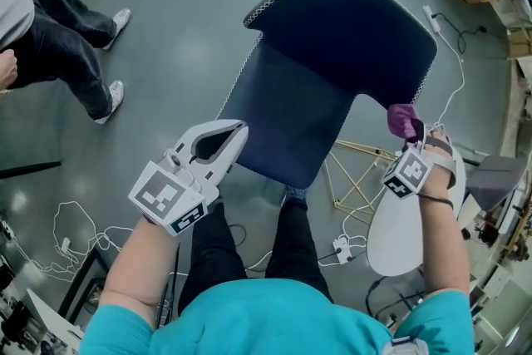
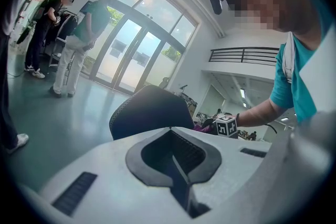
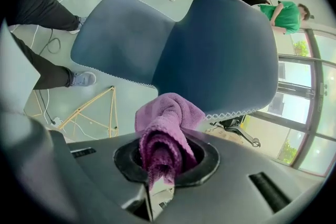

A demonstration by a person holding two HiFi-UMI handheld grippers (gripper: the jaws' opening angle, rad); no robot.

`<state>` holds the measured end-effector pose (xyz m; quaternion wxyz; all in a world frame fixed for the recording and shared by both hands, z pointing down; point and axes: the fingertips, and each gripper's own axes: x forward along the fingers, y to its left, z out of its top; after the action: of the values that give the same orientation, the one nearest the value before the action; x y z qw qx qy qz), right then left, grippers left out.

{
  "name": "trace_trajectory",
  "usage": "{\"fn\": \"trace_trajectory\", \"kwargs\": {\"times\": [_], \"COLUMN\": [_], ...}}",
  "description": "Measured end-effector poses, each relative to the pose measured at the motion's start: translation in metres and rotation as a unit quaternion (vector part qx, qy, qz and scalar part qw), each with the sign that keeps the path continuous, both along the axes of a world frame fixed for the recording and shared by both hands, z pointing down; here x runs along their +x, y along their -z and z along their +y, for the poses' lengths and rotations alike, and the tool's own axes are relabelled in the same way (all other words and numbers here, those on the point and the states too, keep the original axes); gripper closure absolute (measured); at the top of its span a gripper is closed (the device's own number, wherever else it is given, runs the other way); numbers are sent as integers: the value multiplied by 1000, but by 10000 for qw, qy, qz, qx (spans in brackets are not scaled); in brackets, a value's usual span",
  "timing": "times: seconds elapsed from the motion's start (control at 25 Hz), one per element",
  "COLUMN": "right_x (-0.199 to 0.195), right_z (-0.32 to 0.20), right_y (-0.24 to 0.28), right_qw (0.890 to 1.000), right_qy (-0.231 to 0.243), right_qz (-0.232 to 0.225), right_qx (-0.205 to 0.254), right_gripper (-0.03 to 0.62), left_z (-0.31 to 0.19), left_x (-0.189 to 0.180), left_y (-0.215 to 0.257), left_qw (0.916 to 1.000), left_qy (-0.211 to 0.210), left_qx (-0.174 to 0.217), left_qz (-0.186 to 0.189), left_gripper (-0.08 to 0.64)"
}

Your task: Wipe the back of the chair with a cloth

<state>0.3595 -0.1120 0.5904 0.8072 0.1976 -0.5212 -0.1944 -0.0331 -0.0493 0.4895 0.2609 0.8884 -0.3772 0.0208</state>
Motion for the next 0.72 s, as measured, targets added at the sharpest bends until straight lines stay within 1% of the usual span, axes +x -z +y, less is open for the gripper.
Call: {"fn": "trace_trajectory", "kwargs": {"times": [0.08,0.16,0.2,0.28,0.36,0.52,0.64,0.72], "right_x": [-25,-67,-92,-141,-185,-266,-318,-347], "right_z": [3,6,5,1,-8,-30,-49,-65], "right_y": [-1,-6,-12,-27,-45,-84,-112,-127], "right_qw": [9993,9949,9900,9751,9603,9381,9239,9178], "right_qy": [119,299,344,355,458,876,952,969], "right_qz": [-340,-950,-1345,-2147,-2712,-3335,-3699,-3847], "right_qx": [-72,-175,-255,-420,-458,-320,-238,-137], "right_gripper": [537,537,537,537,537,537,537,537], "left_z": [0,-1,-3,-7,-13,-22,-26,-27], "left_x": [-3,-10,-15,-26,-37,-60,-79,-90], "left_y": [-4,-10,-13,-23,-35,-64,-86,-99], "left_qw": [10000,9999,9998,9995,9990,9970,9953,9944], "left_qy": [20,76,117,210,317,552,669,725], "left_qx": [-25,-36,-38,-44,-75,-246,-422,-527], "left_qz": [-32,-89,-129,-219,-316,-489,-550,-556], "left_gripper": [555,555,555,555,556,555,556,555]}}
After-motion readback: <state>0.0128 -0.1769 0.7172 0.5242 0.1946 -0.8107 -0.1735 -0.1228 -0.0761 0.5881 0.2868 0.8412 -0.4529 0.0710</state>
